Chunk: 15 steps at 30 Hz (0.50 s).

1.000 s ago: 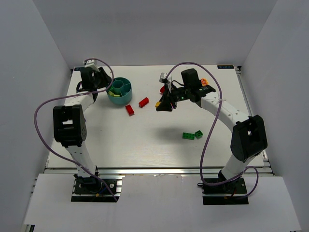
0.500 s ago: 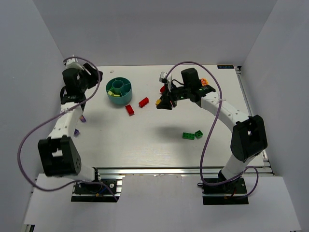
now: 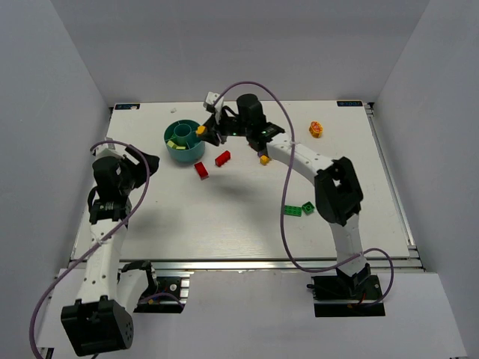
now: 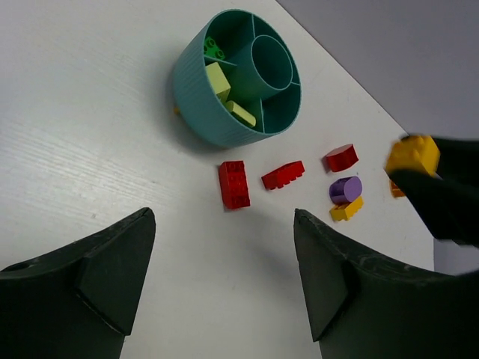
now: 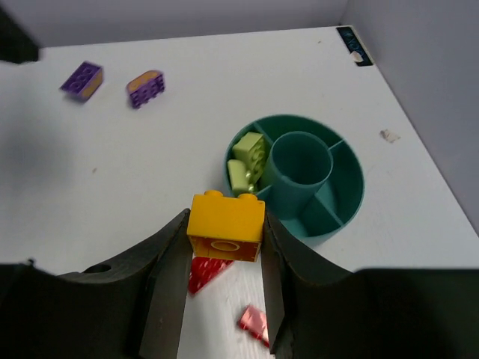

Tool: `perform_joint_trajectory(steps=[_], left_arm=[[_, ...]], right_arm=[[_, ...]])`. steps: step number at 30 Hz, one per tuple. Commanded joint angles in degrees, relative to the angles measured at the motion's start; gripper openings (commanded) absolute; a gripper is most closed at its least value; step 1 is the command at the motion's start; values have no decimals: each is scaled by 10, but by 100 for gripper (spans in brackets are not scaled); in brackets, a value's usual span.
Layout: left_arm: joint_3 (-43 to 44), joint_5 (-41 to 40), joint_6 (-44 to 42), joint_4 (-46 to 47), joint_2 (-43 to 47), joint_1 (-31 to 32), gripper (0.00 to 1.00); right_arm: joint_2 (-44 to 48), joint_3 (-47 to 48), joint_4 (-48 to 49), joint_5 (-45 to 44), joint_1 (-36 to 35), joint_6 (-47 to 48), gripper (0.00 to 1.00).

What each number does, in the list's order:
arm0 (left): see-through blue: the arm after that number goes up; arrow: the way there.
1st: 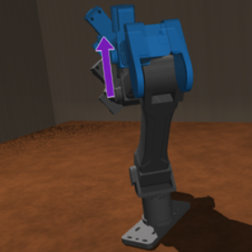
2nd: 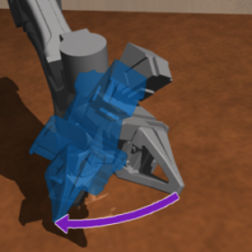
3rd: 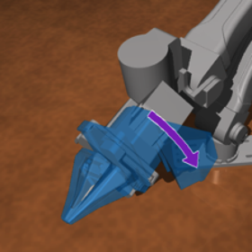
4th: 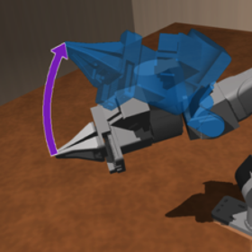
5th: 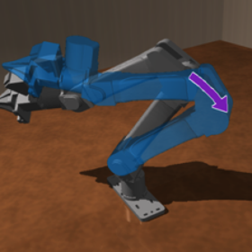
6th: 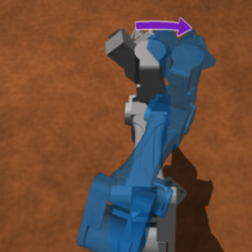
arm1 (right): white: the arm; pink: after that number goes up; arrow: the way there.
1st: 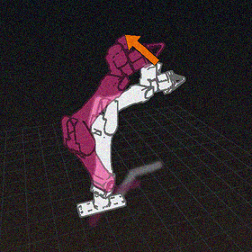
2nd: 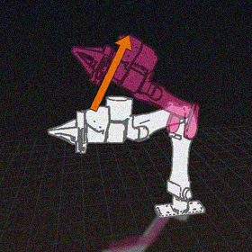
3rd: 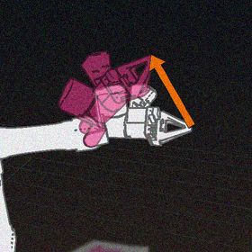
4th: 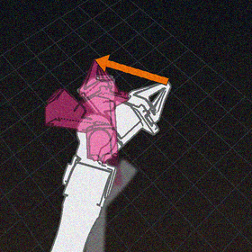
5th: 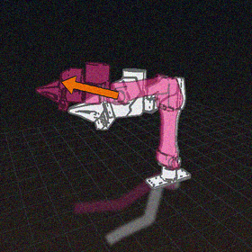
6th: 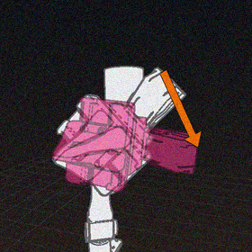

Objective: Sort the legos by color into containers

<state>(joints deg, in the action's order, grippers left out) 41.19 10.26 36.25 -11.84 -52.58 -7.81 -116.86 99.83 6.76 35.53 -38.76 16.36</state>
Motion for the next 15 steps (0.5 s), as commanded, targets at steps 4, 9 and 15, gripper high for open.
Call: perform_joint_trajectory(steps=[4,9,15], left_arm=[[13,-70,-4,-109,100,-3,88],[26,-114,-21,-167,139,-3,92],[23,-138,-31,-209,169,-2,95]], right_arm=[[-139,154,114,-95,-20,-118,2],[-215,207,151,-119,-22,-141,3],[-236,213,171,-115,-25,-139,8]])
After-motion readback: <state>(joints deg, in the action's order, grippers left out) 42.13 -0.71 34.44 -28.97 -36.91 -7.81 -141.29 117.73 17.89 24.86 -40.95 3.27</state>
